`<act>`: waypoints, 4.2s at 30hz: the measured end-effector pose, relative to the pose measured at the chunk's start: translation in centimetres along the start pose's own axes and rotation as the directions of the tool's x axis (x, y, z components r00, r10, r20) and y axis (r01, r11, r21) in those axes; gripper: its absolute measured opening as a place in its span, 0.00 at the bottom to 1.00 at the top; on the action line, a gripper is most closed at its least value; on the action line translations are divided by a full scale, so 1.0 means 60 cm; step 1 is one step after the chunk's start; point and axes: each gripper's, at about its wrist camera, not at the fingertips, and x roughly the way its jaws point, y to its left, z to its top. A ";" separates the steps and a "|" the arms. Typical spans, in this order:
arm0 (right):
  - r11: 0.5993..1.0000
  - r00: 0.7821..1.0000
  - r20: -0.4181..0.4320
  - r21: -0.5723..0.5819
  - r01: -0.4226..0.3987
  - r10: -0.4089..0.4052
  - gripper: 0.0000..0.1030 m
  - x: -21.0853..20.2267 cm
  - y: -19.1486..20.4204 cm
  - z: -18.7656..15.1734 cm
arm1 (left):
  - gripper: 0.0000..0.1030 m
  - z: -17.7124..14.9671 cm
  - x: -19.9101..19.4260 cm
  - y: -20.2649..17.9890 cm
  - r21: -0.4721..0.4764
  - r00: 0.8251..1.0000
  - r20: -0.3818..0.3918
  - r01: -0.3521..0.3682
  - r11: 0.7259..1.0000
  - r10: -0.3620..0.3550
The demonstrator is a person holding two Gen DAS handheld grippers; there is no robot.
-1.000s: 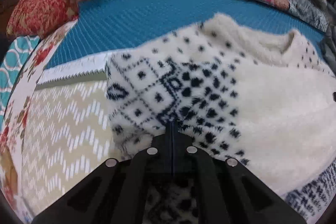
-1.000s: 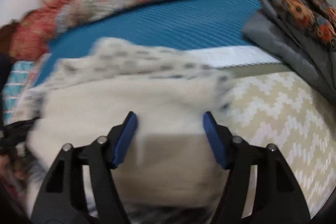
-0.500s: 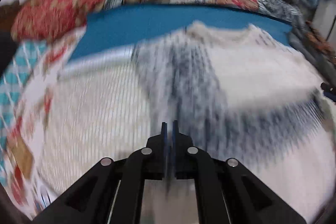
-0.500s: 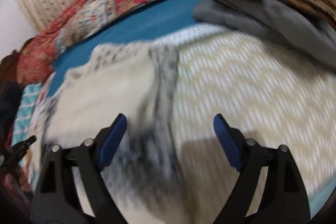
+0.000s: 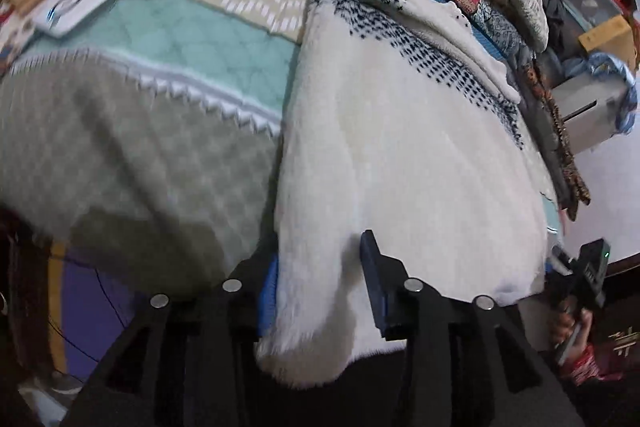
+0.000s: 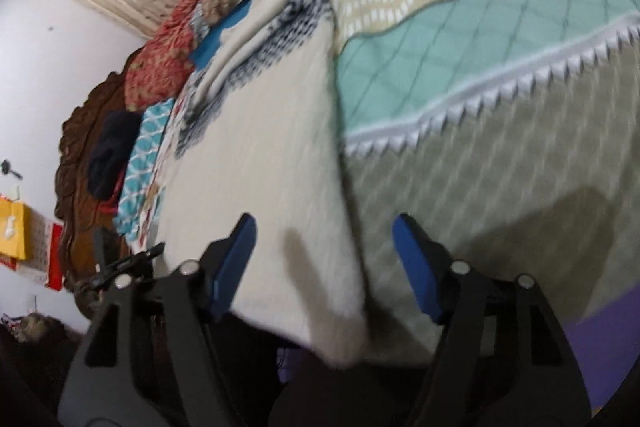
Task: Fold large clothes
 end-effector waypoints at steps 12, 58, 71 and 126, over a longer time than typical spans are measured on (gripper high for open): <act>0.998 0.995 -0.079 -0.040 -0.057 0.053 0.09 0.009 0.031 -0.062 | 0.86 -0.044 -0.016 -0.019 0.000 0.998 -0.025 0.050 0.999 -0.050; 0.948 0.994 0.057 0.300 -0.111 0.098 0.17 0.115 -0.048 0.262 | 0.83 0.298 0.028 -0.022 -0.361 0.999 -0.022 0.039 0.932 -0.050; 0.994 0.964 0.266 -0.108 -0.002 0.031 0.50 0.018 0.099 0.208 | 0.79 0.314 0.061 -0.029 -0.308 0.999 -0.033 0.011 0.951 -0.022; 0.977 0.991 0.086 -0.198 -0.079 0.097 0.40 0.154 0.208 0.192 | 0.56 0.229 -0.037 -0.032 -0.068 0.996 0.078 0.046 0.997 -0.041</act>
